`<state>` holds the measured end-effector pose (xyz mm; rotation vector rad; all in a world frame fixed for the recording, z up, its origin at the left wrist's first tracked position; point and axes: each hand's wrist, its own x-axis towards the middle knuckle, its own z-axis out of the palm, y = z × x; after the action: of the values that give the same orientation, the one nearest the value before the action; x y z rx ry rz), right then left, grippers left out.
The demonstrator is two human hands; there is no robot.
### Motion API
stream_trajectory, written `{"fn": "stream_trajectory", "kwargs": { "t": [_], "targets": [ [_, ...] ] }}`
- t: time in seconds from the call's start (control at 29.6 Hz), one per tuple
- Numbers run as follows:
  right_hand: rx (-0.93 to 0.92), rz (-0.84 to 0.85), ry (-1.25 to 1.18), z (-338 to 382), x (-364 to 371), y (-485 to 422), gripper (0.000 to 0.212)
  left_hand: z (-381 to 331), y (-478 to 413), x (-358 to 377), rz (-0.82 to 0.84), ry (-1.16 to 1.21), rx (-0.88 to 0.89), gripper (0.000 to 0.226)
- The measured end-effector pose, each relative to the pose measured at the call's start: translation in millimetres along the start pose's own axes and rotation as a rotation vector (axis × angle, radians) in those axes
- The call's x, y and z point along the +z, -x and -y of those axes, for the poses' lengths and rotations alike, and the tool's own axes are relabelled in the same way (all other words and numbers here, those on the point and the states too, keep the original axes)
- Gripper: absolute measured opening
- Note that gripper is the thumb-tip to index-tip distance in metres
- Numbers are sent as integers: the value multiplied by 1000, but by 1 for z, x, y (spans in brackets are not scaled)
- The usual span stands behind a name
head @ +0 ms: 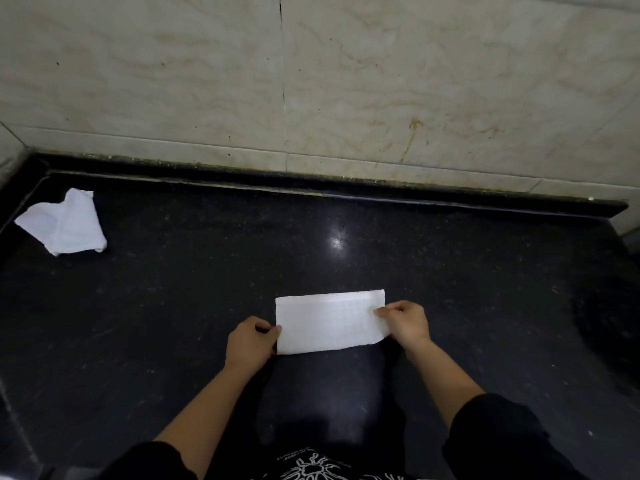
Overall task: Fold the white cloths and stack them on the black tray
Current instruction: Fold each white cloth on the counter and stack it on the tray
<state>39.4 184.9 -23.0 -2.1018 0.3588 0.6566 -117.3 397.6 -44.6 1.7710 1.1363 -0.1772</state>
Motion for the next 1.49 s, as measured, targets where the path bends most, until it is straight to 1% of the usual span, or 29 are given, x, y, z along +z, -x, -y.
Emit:
{"fn": "stream_trajectory", "kwargs": {
  "t": [0.14, 0.27, 0.41, 0.54, 0.68, 0.78, 0.81, 0.91, 1.05, 1.11, 1.18, 1.28, 1.35, 1.38, 1.42, 1.49],
  "targets": [
    [-181, 60, 109, 18, 12, 20, 11, 4, -3, -2, -7, 143, -63, 16],
    [-243, 147, 143, 31, 40, 37, 15, 9, -4, -5, 27, 216, -71, 14],
    [-265, 219, 223, 37, 76, 46, 23, 11, -4, -6, 40, 269, -62, 12],
    [-265, 268, 292, 40, 105, 51, 24, 14, -4, -5, 29, 287, -59, 10],
    [-278, 294, 391, 36, 121, 53, 12, 15, -5, -5, 35, 312, -43, 10],
    [-287, 310, 408, 31, 128, 55, 8, 17, -6, -5, 35, 331, -45, 12],
    [-286, 321, 411, 29, 130, 55, 9, 17, -6, -6, 34, 332, -47, 11],
    [-264, 357, 362, 25, 132, 54, 19, 18, -8, -6, 38, 325, -49, 10],
    [-251, 402, 261, 26, 125, 50, 13, 17, -8, -7, 45, 327, -61, 11],
    [-242, 367, 213, 27, 114, 46, 15, 17, -7, -8, 50, 333, -62, 9],
    [-216, 296, 171, 26, 101, 38, 19, 17, -7, -8, 50, 334, -70, 9],
    [-184, 133, 172, 20, 83, 27, 16, 14, -7, -8, 50, 344, -91, 22],
    [-158, 46, 203, 14, 74, 23, 8, 11, -6, -9, 56, 338, -93, 30],
    [-136, 28, 206, 11, 72, 23, 5, 10, -5, -9, 59, 322, -82, 33],
    [-111, 31, 202, 9, 71, 23, 8, 10, -5, -10, 61, 297, -68, 34],
    [-65, 74, 163, 6, 73, 23, 11, 10, -5, -10, 63, 240, -39, 29]
  ]
}}
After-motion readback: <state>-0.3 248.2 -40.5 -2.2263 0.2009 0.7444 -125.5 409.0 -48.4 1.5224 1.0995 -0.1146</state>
